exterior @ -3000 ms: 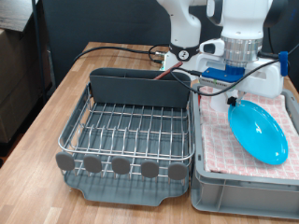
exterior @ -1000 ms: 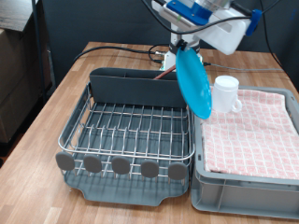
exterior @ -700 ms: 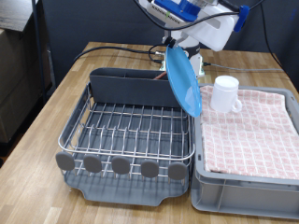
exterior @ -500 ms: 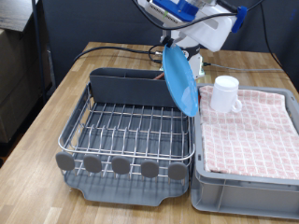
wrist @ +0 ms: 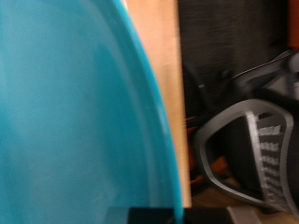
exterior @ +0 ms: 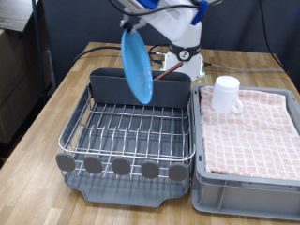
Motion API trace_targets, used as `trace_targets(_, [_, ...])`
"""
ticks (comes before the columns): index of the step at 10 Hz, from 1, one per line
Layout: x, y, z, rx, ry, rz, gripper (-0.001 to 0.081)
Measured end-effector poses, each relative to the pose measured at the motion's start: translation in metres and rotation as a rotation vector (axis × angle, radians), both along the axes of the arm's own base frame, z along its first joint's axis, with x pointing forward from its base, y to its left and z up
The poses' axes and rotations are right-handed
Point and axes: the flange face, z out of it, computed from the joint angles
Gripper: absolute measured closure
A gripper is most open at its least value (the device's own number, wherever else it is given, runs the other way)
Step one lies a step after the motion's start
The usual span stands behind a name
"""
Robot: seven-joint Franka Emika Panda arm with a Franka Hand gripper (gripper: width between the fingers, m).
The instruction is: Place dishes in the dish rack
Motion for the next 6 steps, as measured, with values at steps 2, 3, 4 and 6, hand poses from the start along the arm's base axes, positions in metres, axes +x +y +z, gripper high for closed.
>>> trace_targets(2, [-0.002,-0.033,0.014,-0.065,0.029,0.078,0.0789])
trace_targets(3, [-0.001,-0.040,0.018,-0.076,0.034,0.130,0.0789])
trace_targets(4, [-0.002,-0.040,0.017,-0.072,0.036,0.111,0.0789])
trace_targets(6, [0.002,-0.037,0.017,-0.107,0.009,0.133,0.0789])
